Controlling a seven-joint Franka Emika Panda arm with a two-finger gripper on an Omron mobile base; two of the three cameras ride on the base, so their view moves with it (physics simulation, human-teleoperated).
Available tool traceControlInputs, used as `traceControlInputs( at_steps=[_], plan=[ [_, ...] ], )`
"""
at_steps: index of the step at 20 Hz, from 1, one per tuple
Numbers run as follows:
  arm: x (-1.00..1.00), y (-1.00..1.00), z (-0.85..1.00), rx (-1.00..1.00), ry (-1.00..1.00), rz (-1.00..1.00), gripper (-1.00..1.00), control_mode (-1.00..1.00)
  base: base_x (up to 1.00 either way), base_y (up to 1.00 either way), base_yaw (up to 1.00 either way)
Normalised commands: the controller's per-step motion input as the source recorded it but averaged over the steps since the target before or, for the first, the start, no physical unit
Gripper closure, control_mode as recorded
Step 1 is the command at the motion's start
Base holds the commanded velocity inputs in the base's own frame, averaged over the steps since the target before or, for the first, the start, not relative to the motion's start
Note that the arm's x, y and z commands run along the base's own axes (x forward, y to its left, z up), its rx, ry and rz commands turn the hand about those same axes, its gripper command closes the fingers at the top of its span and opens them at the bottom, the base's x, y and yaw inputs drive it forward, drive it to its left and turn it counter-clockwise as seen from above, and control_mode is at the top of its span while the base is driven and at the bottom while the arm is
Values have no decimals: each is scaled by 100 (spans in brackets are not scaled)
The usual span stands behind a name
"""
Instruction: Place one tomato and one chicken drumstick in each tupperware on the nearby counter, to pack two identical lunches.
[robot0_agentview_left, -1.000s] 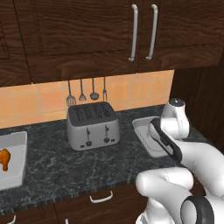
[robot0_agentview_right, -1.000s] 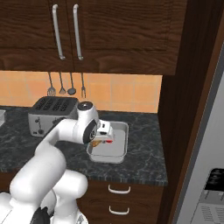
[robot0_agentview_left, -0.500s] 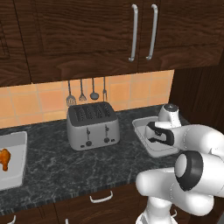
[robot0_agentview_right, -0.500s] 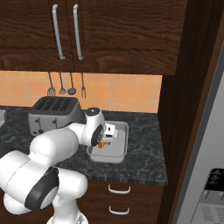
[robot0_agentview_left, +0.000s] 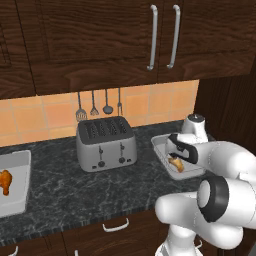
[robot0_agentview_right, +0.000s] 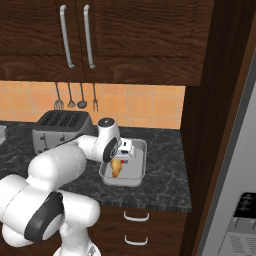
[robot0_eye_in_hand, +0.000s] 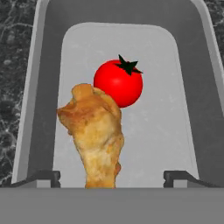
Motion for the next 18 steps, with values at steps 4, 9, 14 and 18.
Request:
traceControlInputs(
  at_steps=[4,9,14,18],
  plan=[
    [-38,0,53,0,0,0,-100,-100,0,0,0],
    [-70,53,26,0,0,-4,-100,-100,0,0,0],
    [-83,98,1,-1,-2,-10,-100,-100,0,0,0],
    [1,100,-3,-12,-9,0,-100,-100,0,0,0]
  ],
)
